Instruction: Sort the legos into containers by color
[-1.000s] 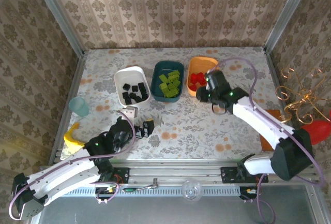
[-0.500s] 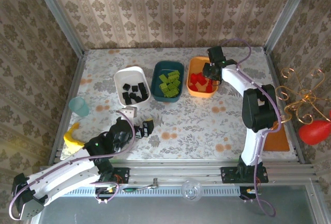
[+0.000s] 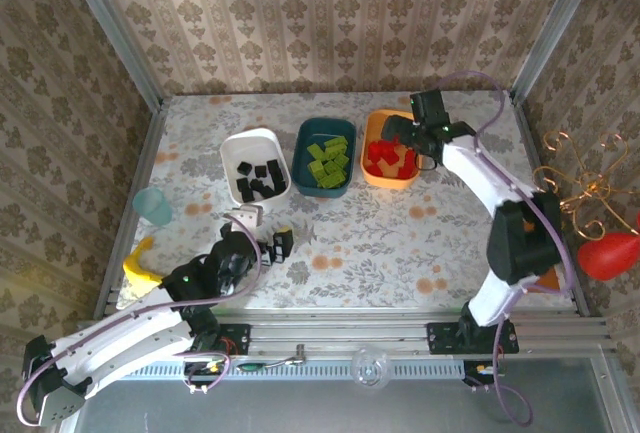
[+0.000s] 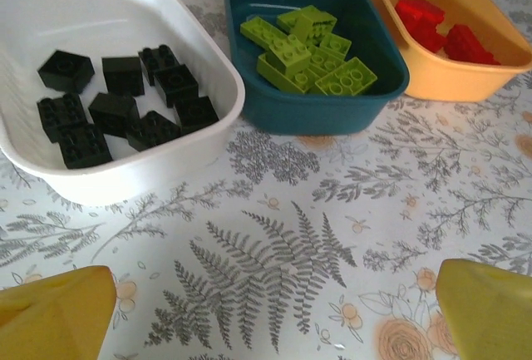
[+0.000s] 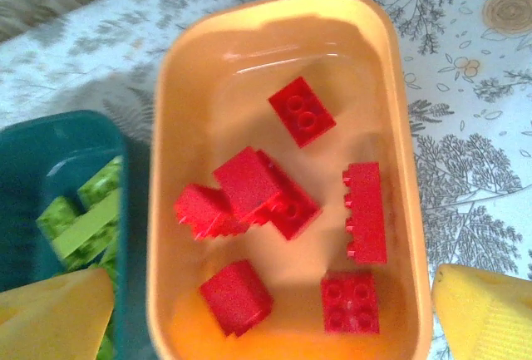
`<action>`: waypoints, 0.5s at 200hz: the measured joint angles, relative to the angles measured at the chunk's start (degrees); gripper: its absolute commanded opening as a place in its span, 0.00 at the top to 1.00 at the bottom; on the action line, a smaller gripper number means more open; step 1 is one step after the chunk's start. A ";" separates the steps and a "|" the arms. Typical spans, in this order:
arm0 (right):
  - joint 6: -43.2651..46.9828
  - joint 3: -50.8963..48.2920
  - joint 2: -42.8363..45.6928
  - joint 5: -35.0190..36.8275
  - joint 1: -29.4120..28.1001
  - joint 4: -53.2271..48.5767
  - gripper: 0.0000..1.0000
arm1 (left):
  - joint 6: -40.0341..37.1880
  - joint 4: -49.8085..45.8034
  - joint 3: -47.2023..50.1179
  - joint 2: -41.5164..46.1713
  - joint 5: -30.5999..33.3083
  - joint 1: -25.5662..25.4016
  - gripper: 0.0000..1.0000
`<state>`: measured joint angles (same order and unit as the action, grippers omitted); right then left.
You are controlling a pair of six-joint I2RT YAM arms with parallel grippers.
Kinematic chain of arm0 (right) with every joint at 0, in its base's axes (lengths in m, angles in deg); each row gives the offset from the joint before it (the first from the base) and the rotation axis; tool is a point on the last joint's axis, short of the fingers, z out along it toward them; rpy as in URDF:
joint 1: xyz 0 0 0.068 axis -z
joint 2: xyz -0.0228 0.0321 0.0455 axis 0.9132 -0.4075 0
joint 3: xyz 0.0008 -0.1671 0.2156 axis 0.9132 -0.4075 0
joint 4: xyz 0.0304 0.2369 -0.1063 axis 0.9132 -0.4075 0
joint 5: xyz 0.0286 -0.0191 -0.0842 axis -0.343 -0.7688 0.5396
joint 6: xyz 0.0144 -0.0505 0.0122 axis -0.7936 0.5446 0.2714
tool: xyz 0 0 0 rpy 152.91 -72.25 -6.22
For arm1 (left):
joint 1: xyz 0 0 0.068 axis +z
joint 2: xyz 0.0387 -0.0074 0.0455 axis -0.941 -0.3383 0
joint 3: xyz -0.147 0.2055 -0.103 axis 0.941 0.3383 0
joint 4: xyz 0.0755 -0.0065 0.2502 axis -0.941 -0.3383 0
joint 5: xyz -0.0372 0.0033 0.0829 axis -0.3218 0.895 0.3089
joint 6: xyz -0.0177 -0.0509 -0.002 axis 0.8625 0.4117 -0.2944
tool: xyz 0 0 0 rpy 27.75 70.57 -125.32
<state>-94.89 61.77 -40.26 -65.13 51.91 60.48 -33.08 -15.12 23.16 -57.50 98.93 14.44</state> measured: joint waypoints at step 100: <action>1.70 -43.32 30.73 13.38 -12.11 24.06 0.00 | -17.73 23.39 7.45 -6.21 9.31 13.27 0.00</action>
<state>-93.18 18.45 -9.52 -51.75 39.80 84.55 -50.81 8.27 30.61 -63.71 108.24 27.70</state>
